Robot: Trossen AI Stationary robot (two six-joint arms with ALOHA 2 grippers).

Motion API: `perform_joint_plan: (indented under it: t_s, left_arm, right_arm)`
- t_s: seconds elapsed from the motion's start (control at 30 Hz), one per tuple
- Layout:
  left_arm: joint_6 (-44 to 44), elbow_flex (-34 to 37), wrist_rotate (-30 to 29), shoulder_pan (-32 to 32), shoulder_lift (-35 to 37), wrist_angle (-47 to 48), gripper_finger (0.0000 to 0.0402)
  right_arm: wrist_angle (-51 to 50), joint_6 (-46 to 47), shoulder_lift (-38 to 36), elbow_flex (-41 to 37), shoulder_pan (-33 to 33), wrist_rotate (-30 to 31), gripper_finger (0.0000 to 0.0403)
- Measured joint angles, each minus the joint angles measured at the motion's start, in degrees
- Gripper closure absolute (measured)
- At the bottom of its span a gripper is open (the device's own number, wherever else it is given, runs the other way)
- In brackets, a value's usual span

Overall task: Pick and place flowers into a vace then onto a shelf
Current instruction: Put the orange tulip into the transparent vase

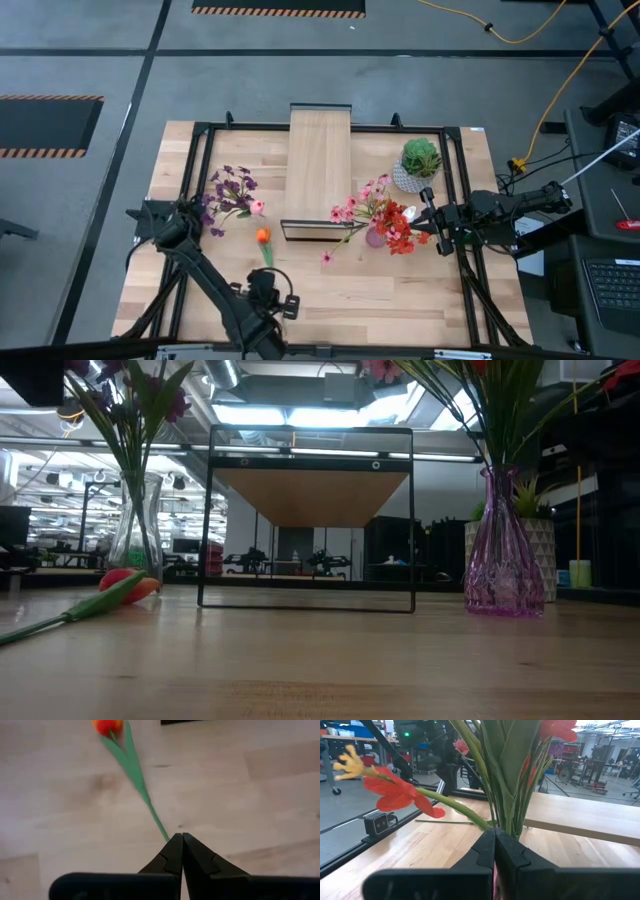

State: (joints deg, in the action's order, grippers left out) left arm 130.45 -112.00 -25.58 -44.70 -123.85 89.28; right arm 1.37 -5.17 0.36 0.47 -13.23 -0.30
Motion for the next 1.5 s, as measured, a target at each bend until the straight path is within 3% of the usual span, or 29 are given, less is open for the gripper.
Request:
perform_joint_plan:
  t_s: [0.37,0.83,0.97,1.07,1.13,1.3,1.5]
  left_arm:
    - [-6.8,1.0,1.1,1.0,0.0,0.8,0.0382]
    - [-6.3,1.0,1.0,1.4,0.0,0.7,0.0213]
    - [-1.3,1.0,-3.7,1.6,-0.2,0.7,0.0181]
    - [3.8,1.0,-6.9,1.8,-1.8,0.7,0.0173]
    - [5.1,1.0,-6.1,2.1,-3.5,0.7,0.0174]
    - [5.5,1.0,4.4,3.4,-8.1,0.7,0.0183]
    - [5.3,1.0,1.7,5.0,-10.4,0.7,0.0187]
  right_arm:
    - [0.0,0.1,0.0,0.0,0.0,0.0,0.0393]
    - [0.0,0.2,0.0,0.0,0.0,0.0,0.0393]
    - [0.0,0.2,0.0,0.0,0.0,0.0,0.0393]
    - [0.0,0.2,0.0,0.0,0.0,0.0,0.0393]
    - [0.0,0.3,0.0,0.0,0.0,0.0,0.0393]
    - [0.0,0.4,0.0,0.0,0.0,0.0,0.0393]
    - [0.0,0.4,0.0,0.0,0.0,0.0,0.0393]
